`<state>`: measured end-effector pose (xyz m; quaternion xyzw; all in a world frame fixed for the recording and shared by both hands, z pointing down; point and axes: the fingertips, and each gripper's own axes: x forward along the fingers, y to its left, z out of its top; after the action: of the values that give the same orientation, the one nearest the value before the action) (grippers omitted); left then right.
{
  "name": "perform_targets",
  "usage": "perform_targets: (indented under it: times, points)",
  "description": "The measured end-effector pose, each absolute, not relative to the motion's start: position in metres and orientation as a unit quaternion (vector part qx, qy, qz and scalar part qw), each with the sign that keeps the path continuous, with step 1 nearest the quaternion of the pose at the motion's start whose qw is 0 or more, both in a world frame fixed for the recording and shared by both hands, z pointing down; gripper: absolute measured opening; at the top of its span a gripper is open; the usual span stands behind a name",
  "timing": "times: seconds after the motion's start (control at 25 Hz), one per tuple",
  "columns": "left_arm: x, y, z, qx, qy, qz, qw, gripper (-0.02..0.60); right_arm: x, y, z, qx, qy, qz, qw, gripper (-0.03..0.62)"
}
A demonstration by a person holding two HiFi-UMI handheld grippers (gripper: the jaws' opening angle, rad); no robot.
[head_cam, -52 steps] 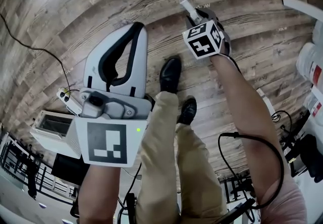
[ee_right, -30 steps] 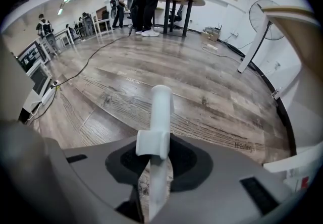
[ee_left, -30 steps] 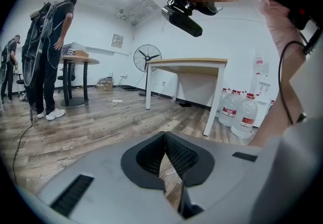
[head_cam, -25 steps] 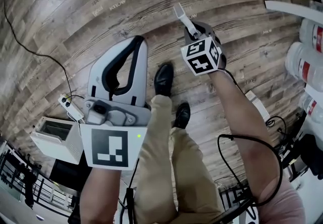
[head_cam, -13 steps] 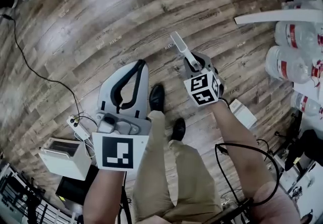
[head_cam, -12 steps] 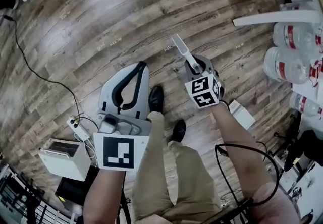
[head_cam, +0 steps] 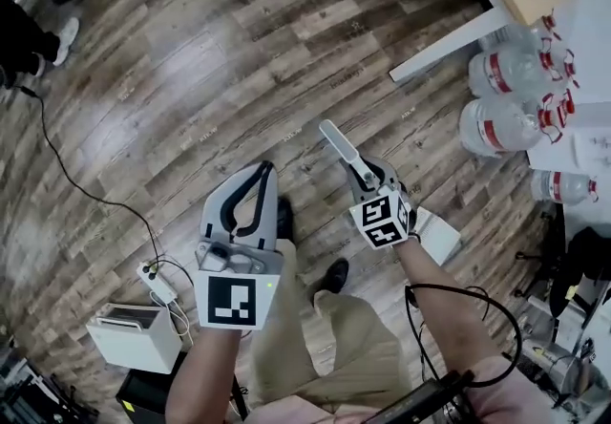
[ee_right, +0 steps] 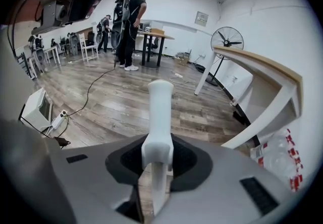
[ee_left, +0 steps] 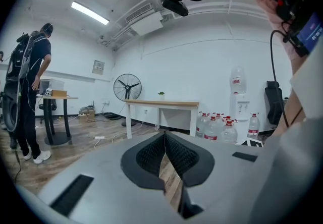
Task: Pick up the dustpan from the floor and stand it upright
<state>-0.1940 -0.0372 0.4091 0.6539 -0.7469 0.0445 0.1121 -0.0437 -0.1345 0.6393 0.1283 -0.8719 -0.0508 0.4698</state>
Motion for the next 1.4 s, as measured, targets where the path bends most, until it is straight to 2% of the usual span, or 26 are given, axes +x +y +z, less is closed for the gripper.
perform_targets:
  times: [0.8, 1.4]
  points:
    - [-0.003, -0.077, 0.239, 0.750, -0.659, 0.052, 0.018, 0.014, 0.151, -0.146, 0.469, 0.267, -0.880, -0.024, 0.392, 0.094]
    - [0.125, -0.091, 0.169, 0.811, -0.581, 0.052, -0.035, 0.014, 0.301, -0.129, 0.424, 0.359, -0.866, 0.031, 0.346, 0.118]
